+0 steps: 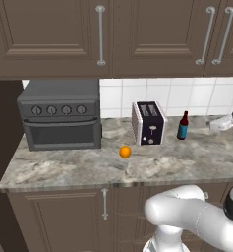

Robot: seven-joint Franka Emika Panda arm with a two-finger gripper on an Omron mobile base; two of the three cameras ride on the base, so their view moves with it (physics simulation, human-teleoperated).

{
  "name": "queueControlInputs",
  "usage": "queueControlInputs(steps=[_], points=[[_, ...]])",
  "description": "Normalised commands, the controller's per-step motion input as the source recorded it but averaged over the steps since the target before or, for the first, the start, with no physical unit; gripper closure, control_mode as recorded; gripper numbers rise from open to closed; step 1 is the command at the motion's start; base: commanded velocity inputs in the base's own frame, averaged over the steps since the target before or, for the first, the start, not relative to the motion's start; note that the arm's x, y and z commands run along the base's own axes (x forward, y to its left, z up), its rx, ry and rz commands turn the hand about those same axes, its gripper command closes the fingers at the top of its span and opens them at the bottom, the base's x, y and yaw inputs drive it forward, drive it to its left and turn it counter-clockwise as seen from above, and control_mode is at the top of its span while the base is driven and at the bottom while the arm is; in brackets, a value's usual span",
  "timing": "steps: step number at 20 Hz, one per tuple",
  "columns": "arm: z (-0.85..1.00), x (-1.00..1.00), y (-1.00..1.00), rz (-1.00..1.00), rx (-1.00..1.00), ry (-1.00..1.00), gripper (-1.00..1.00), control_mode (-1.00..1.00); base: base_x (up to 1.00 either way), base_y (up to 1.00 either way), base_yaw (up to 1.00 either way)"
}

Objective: Place the liquor and beer on the top shelf of the fridge to keep them out of children's reach, and place the orange on lower shelves for easy access.

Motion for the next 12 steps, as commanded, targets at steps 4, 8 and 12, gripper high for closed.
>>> queueControlInputs(steps=[4,8,12], points=[[-0.21,0.01,0.0,0.1,0.0,-0.13,-1.0,-1.0,0.0,0.0,0.0],[-0.14,0.0,0.0,0.09,0.0,-0.14,-1.0,-1.0,0.0,0.0,0.0],[-0.05,0.04,0.0,0.08,0.0,-0.15,-1.0,-1.0,0.0,0.0,0.0]])
